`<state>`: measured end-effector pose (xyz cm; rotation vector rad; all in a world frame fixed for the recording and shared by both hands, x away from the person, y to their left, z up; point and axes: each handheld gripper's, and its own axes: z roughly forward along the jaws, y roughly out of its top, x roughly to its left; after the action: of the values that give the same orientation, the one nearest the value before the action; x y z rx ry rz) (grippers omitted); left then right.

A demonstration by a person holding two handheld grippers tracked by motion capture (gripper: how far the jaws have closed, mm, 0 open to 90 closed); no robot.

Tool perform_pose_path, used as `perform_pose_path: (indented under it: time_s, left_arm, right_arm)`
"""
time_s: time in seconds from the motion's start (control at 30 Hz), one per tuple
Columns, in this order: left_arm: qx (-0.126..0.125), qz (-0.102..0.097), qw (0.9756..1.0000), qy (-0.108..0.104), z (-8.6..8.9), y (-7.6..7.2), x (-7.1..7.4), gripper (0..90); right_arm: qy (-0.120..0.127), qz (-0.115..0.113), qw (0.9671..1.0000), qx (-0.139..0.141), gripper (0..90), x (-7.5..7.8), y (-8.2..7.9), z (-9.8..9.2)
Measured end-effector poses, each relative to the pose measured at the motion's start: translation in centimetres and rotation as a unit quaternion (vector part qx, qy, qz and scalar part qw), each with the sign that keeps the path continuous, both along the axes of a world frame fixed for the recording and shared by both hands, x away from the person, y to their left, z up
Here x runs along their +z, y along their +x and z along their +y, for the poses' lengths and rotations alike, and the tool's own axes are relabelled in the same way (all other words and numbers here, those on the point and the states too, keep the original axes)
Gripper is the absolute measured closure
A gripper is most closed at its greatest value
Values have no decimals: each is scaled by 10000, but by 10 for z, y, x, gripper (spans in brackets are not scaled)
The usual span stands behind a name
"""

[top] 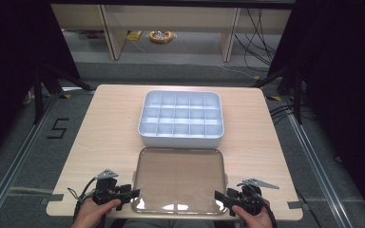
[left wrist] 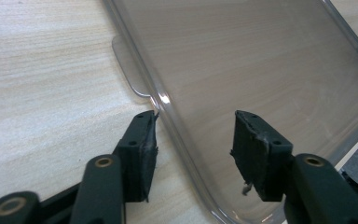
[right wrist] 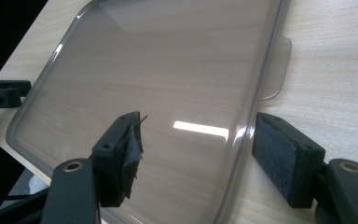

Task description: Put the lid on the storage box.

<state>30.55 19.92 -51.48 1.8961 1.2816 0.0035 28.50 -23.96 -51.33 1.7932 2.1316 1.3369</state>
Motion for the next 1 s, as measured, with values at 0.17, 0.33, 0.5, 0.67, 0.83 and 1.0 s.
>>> perform_pose_path:
  time_s: [0.17,0.33,0.5,0.67,0.83,1.0]
  left_arm:
    - [-55,28,10000,-2,-1,-2,0,525]
    - [72,-20,10000,-43,-4,-4,0,554]
    - [50,-16,10000,26,-2,-3,-1,564]
    - [-10,-91,9999,70,-2,-5,0,557]
    - [-30,-81,10000,-38,-3,-7,-1,540]
    - [-133,-103,9998,-65,-5,-7,-1,470]
  right_arm:
    - [113,18,9999,-50,331,-1,0,0]
    - [404,134,9988,-248,359,-2,-1,-4]
    - [969,528,9917,-666,469,-4,-5,-8]
    - [1419,624,9857,-662,577,-10,-8,-15]
    - [1267,658,9889,-413,625,-9,-12,-11]
    - [1065,317,9937,-117,628,-5,-13,-14]
